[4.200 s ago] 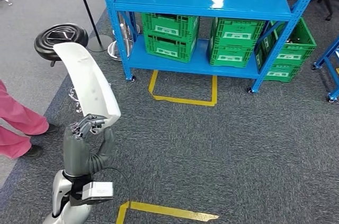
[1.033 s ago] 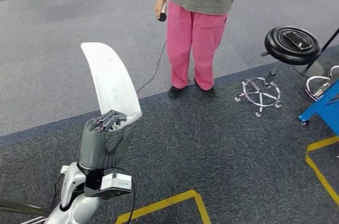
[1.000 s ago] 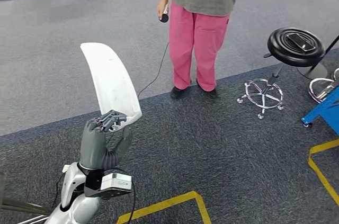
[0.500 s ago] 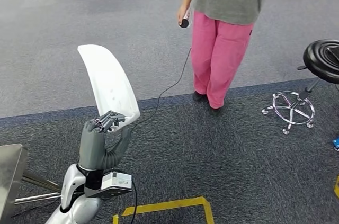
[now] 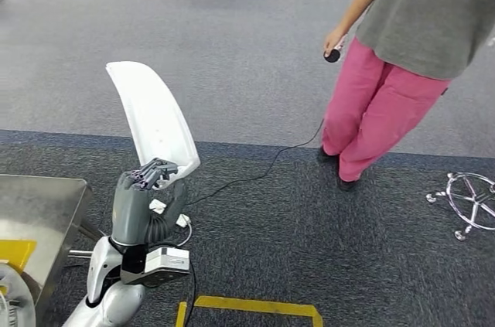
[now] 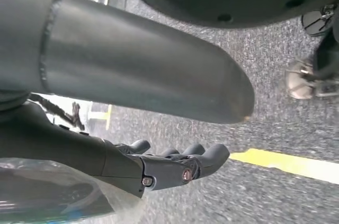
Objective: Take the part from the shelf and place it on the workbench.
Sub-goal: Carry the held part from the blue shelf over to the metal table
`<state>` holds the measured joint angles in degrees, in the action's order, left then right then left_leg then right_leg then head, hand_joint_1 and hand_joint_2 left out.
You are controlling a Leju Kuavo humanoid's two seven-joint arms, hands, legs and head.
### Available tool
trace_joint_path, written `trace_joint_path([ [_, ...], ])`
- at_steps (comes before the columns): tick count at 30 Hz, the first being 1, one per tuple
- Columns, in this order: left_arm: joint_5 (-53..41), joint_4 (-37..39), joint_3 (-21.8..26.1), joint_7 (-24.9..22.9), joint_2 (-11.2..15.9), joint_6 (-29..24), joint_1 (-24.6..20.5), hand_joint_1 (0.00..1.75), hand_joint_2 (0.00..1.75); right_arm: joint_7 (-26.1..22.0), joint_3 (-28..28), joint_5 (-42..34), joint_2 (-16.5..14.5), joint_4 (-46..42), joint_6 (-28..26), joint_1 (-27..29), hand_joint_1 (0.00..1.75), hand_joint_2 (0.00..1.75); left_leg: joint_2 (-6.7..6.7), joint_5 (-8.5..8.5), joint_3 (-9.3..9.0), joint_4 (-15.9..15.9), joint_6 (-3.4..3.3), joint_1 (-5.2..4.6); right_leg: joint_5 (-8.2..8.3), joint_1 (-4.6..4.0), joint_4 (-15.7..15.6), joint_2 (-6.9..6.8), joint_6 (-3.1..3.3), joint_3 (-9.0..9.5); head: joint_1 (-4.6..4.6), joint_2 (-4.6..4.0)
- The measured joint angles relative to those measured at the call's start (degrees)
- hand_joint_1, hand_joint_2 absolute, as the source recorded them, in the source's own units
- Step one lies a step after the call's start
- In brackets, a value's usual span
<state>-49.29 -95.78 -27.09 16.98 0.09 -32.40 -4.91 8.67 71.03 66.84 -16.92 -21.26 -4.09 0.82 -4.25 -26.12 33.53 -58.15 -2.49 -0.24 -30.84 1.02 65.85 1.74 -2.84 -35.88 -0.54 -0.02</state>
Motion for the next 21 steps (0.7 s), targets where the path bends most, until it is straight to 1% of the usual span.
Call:
trace_joint_path([
  [1,0.0,0.0,0.01,-0.01,-0.01,-0.01,-0.04,1.75,1.75,-0.03,0.01,0.0,-0.01,0.0,0.0,0.01,0.0,0.0,-0.75,-0.17,0.07,-0.27,0.27,0.0,1.45,0.25,-3.8,1.51,0.04,1.72,-0.02,0.0],
  [2,-0.01,-0.01,0.02,-0.01,0.0,-0.01,-0.07,1.75,1.75,-0.05,0.02,0.01,-0.01,0.0,0.0,0.0,0.0,0.0,-1.4,-0.24,0.26,-0.47,0.63,0.04,2.16,0.4,-6.33,2.78,0.15,2.92,-0.03,0.0],
  [3,-0.02,-0.02,0.02,-0.01,0.02,-0.01,-0.08,1.75,1.75,-0.07,0.02,0.01,-0.02,0.0,-0.01,-0.02,0.0,0.0,-2.02,-0.23,0.53,-0.62,1.02,0.1,2.13,0.46,-7.39,3.66,0.35,3.5,-0.07,0.0],
  [4,-0.03,-0.03,0.04,-0.01,0.04,-0.01,-0.06,1.75,1.75,-0.07,0.03,0.02,-0.02,-0.01,-0.01,-0.03,0.0,0.0,-2.7,-0.12,0.76,-0.67,1.43,0.19,2.01,0.35,-7.64,3.36,0.64,3.76,-0.06,0.0],
  [5,-0.04,-0.05,0.08,-0.01,0.07,-0.04,0.0,1.75,1.75,-0.07,0.03,0.04,-0.03,-0.01,-0.04,-0.04,0.0,0.0,-3.14,-0.04,0.9,-0.64,1.79,0.36,2.11,0.31,-7.69,2.64,0.99,3.84,-0.07,0.0],
  [6,-0.04,-0.08,0.14,-0.01,0.1,-0.1,0.05,1.75,1.75,-0.18,0.04,0.09,-0.04,-0.01,-0.15,-0.03,0.0,0.0,-2.63,-0.27,1.08,-0.99,2.1,0.36,2.2,0.31,-7.9,1.93,1.33,4.06,-0.02,0.0],
  [7,-0.03,-0.12,0.2,-0.02,0.11,-0.18,0.05,1.75,1.75,-0.36,0.04,0.15,-0.04,-0.01,-0.3,-0.02,0.0,0.0,-1.44,-0.92,1.51,-2.0,2.37,0.3,2.26,0.34,-8.16,1.15,1.68,4.31,0.18,0.0],
  [8,-0.03,-0.17,0.25,-0.02,0.13,-0.24,0.04,1.75,1.75,-0.6,0.06,0.23,-0.05,0.01,-0.45,0.0,0.0,0.0,0.22,-2.23,2.51,-4.28,2.62,0.25,2.25,0.36,-8.38,0.28,2.03,4.56,0.35,0.0],
  [9,-0.03,-0.22,0.27,-0.03,0.13,-0.26,0.07,1.75,1.75,-0.81,0.09,0.29,-0.04,0.03,-0.59,0.02,0.0,0.0,1.96,-3.94,4.05,-7.64,2.87,0.22,2.13,0.23,-8.44,-0.57,2.29,4.74,0.53,0.0],
  [10,-0.06,-0.25,0.27,-0.07,0.14,-0.23,0.15,1.75,1.75,-0.95,0.17,0.32,-0.04,0.06,-0.66,0.03,0.0,0.0,2.9,-5.66,5.9,-11.51,3.09,0.34,1.98,0.14,-8.44,-1.49,2.5,4.85,0.66,0.0],
  [11,-0.1,-0.26,0.27,-0.1,0.15,-0.21,0.27,1.75,1.75,-1.07,0.27,0.34,-0.03,0.09,-0.69,0.03,0.0,0.0,3.35,-6.87,7.54,-14.86,3.25,0.47,1.83,0.06,-8.43,-2.4,2.6,4.94,0.66,0.0],
  [12,-0.16,-0.25,0.25,-0.14,0.16,-0.2,0.37,1.75,1.75,-1.21,0.38,0.34,-0.01,0.13,-0.71,0.01,0.0,0.0,3.54,-6.95,8.32,-16.39,3.32,0.57,1.67,0.02,-8.41,-3.27,2.61,5.05,0.67,0.0],
  [13,-0.16,-0.25,0.23,-0.11,0.16,-0.2,0.39,1.75,1.75,-1.41,0.49,0.35,0.01,0.17,-0.72,-0.03,0.0,0.0,3.71,-5.94,8.02,-15.71,3.33,0.62,1.5,0.0,-8.4,-4.07,2.55,5.2,0.67,0.0],
  [14,-0.03,-0.24,0.19,0.0,0.13,-0.21,0.29,1.75,1.75,-1.69,0.56,0.4,0.02,0.23,-0.72,-0.1,0.0,0.0,4.08,-4.04,6.6,-12.85,3.23,0.63,1.32,-0.02,-8.4,-4.8,2.45,5.44,0.68,0.0],
  [15,0.28,-0.23,0.15,0.19,0.08,-0.25,0.09,1.75,1.75,-1.98,0.64,0.5,0.03,0.31,-0.73,-0.2,0.0,0.0,5.07,-2.04,4.57,-8.79,3.01,0.53,1.11,-0.04,-8.41,-5.47,2.3,5.73,0.66,0.0],
  [16,0.68,-0.2,0.08,0.45,-0.01,-0.28,-0.22,1.75,1.75,-2.23,0.75,0.63,0.04,0.35,-0.79,-0.32,0.0,0.0,6.48,-0.75,2.7,-5.11,2.72,0.18,0.88,-0.18,-8.38,-6.06,2.07,5.95,0.67,0.0],
  [17,1.09,-0.15,-0.04,0.73,-0.15,-0.31,-0.59,1.75,1.75,-2.45,0.9,0.79,0.05,0.39,-0.9,-0.43,0.0,0.0,7.66,-0.1,1.41,-2.45,2.35,-0.15,0.67,-0.31,-8.35,-6.6,1.78,6.1,0.68,0.0],
  [18,1.45,-0.1,-0.15,0.98,-0.28,-0.33,-0.92,1.75,1.75,-2.62,1.07,0.93,0.07,0.4,-1.02,-0.56,0.0,0.0,8.46,-0.13,0.85,-1.14,1.99,-0.48,0.48,-0.42,-8.34,-7.15,1.48,6.19,0.65,0.0],
  [19,1.65,-0.04,-0.26,1.15,-0.39,-0.35,-1.15,1.75,1.75,-2.78,1.23,1.04,0.08,0.4,-1.17,-0.69,0.0,0.0,8.46,-0.39,0.83,-0.91,1.68,-0.77,0.34,-0.51,-8.4,-7.75,1.16,6.29,0.65,0.0],
  [20,1.78,-0.01,-0.34,1.25,-0.46,-0.37,-1.28,1.75,1.75,-2.91,1.35,1.11,0.1,0.4,-1.32,-0.83,0.0,0.0,7.81,-0.37,0.84,-0.72,1.33,-0.74,0.18,-0.47,-8.48,-8.28,0.82,6.49,0.66,0.0],
  [21,1.84,0.02,-0.39,1.29,-0.5,-0.4,-1.31,1.75,1.75,-3.0,1.43,1.16,0.11,0.39,-1.43,-0.96,0.0,0.0,7.17,-0.3,0.68,-0.46,1.0,-0.64,-0.17,-0.39,-8.33,-7.95,0.5,6.57,0.59,0.0],
])
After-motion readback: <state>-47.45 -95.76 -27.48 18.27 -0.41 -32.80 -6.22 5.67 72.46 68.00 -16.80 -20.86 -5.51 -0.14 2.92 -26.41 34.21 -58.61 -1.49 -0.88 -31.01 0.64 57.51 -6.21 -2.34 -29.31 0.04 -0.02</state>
